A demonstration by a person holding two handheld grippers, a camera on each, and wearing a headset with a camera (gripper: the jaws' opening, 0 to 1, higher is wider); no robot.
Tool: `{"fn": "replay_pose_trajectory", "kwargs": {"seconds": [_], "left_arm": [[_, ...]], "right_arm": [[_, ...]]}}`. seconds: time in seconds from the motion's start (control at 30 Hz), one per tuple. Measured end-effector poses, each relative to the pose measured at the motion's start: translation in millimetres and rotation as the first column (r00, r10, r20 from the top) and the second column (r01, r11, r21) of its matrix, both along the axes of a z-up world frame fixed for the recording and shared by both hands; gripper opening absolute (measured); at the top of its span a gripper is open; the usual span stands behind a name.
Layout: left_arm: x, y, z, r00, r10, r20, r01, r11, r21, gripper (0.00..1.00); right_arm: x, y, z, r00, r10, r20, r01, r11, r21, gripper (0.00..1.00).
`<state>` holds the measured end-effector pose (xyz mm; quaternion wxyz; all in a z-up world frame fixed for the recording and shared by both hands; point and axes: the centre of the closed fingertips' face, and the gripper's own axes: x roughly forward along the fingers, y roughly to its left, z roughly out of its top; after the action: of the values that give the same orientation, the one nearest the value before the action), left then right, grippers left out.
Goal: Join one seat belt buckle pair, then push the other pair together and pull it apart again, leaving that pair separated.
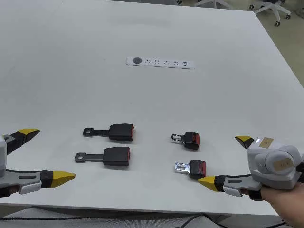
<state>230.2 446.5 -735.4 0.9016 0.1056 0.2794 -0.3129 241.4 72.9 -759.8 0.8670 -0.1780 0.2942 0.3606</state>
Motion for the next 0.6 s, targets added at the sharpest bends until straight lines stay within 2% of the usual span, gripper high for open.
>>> {"fn": "replay_pose_trajectory", "kwargs": {"seconds": [0.2, 0.37, 0.6], "left_arm": [[3.2, 1.2, 4.3, 1.0, 0.017, 0.008, -0.017, 1.0, -0.013, 1.0], [2.1, -0.2, 2.6, 1.0, 0.017, 0.0, -0.017, 1.0, -0.014, 1.0], [0.9, -0.5, 3.9, 1.0, 0.009, 0.007, -0.008, 1.0, -0.006, 1.0]], "right_arm": [[-0.5, 1.9, -3.0, 1.0, 0.005, -0.009, -0.005, 1.0, 0.002, 0.98], [-1.7, 4.5, -5.3, 1.0, 0.009, -0.018, -0.009, 1.0, 0.003, 0.97], [-1.6, 8.8, -4.8, 1.0, 0.028, -0.004, -0.028, 1.0, -0.005, 0.97]]}}
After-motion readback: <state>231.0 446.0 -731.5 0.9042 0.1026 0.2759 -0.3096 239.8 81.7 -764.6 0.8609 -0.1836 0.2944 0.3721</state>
